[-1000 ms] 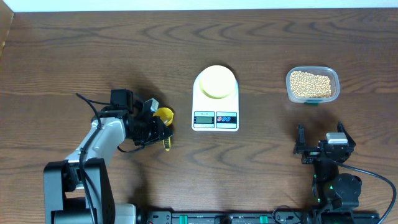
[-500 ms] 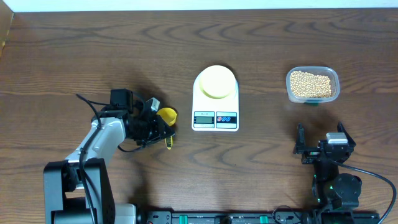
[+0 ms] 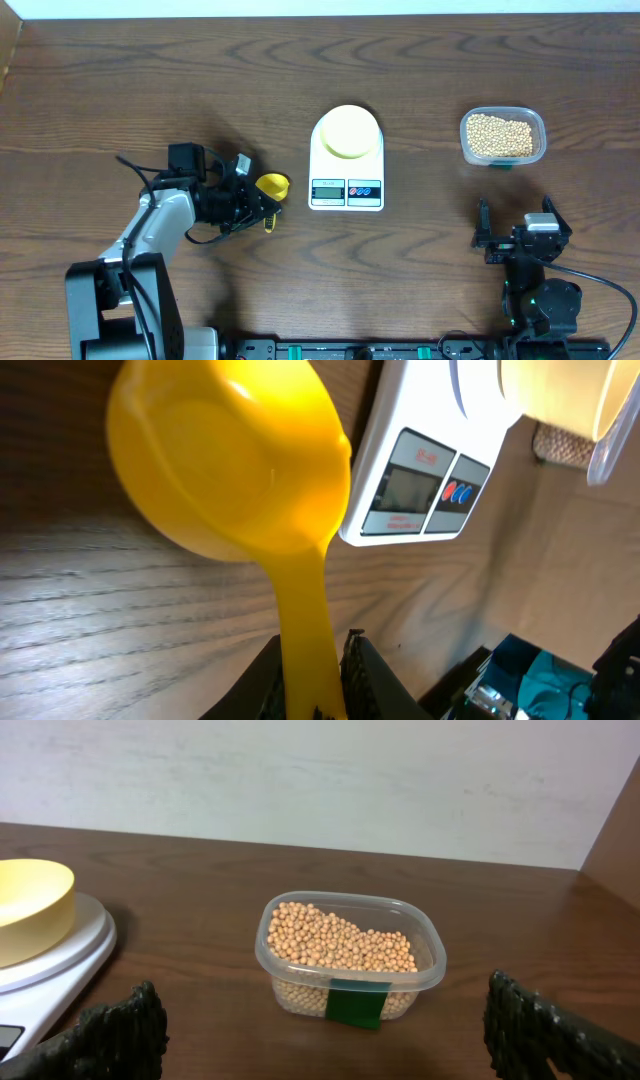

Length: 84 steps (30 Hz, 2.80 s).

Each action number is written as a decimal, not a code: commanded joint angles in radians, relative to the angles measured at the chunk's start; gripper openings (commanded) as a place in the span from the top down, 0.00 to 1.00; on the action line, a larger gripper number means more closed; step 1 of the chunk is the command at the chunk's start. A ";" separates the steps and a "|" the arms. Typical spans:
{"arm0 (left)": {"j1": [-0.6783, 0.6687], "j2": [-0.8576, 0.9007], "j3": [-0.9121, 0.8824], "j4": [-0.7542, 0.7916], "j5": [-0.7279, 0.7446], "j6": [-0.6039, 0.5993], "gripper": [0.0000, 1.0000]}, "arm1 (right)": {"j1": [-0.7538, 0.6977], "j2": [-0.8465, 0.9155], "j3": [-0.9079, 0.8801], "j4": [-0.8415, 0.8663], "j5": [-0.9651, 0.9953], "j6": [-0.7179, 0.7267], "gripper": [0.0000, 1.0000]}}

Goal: Scoop item into bowl and weigh 50g on scale
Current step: 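Lift the yellow scoop with the left gripper, tilting it upright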

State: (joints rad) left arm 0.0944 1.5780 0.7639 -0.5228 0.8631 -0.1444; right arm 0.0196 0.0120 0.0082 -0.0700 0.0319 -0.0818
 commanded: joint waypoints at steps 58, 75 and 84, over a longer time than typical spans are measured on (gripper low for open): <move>-0.090 -0.011 -0.073 0.027 -0.269 -0.149 0.59 | 0.001 -0.003 -0.003 -0.002 -0.001 -0.009 0.01; -0.130 -0.010 -0.077 0.096 -0.238 -0.148 0.65 | 0.001 -0.003 -0.003 -0.002 -0.001 -0.009 0.01; -0.130 -0.010 -0.087 0.114 -0.201 -0.141 0.64 | 0.001 -0.003 -0.003 -0.002 -0.001 -0.009 0.01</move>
State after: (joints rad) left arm -0.0322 1.5761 0.6922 -0.4122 0.6380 -0.2920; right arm 0.0196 0.0120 0.0082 -0.0700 0.0319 -0.0818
